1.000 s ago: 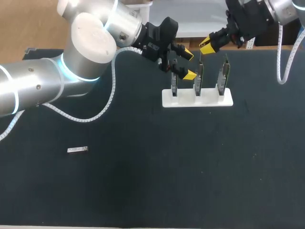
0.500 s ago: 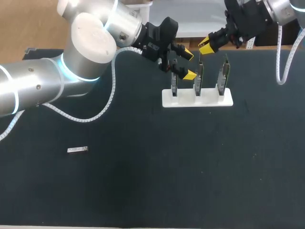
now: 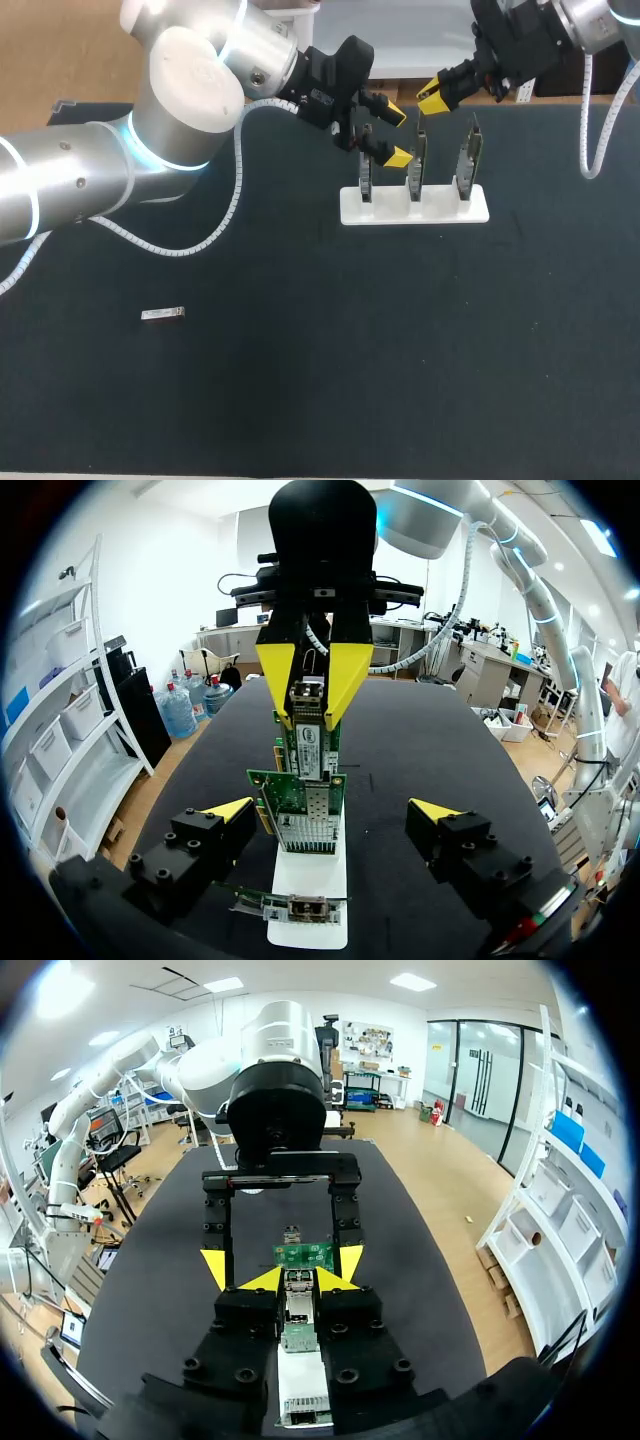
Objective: Pick up the optical module with the left hand, and insert it into the network port with the right hand.
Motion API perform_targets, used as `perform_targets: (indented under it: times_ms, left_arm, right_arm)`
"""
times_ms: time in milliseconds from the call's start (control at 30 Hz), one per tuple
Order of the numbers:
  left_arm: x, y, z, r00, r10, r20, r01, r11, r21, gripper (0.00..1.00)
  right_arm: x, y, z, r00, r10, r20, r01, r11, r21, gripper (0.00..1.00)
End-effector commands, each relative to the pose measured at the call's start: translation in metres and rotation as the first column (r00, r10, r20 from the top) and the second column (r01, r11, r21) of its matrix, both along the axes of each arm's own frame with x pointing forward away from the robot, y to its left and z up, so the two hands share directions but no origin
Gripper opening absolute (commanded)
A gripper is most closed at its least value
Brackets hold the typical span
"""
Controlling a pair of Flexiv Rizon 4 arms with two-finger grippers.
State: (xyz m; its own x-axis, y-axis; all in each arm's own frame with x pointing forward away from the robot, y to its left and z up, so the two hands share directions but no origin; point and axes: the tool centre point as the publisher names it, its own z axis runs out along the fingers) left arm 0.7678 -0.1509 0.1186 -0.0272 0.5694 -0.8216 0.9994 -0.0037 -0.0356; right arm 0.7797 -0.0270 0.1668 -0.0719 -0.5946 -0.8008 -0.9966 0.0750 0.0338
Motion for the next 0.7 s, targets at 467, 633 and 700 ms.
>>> perform_targets:
  times_ms: [467, 633, 700]
  left_arm:
    - [0.0007, -0.0008, 0.0004, 1.000, 0.000, -0.002, 0.000, 1.000, 0.004, 1.00]
    - [0.0007, -0.0008, 0.0004, 1.000, 0.000, -0.002, 0.000, 1.000, 0.004, 1.00]
    - [0.0007, -0.0008, 0.0004, 1.000, 0.000, -0.002, 0.000, 1.000, 0.004, 1.00]
  right_arm:
    - [-0.0036, -0.0014, 0.0030, 1.000, 0.001, 0.018, -0.001, 1.000, 0.007, 0.00]
    - [-0.0038, -0.0013, 0.0014, 1.000, 0.006, 0.011, -0.006, 1.000, 0.006, 0.00]
    - [-0.0035, -0.0012, 0.0008, 1.000, 0.007, 0.010, -0.007, 1.000, 0.006, 0.00]
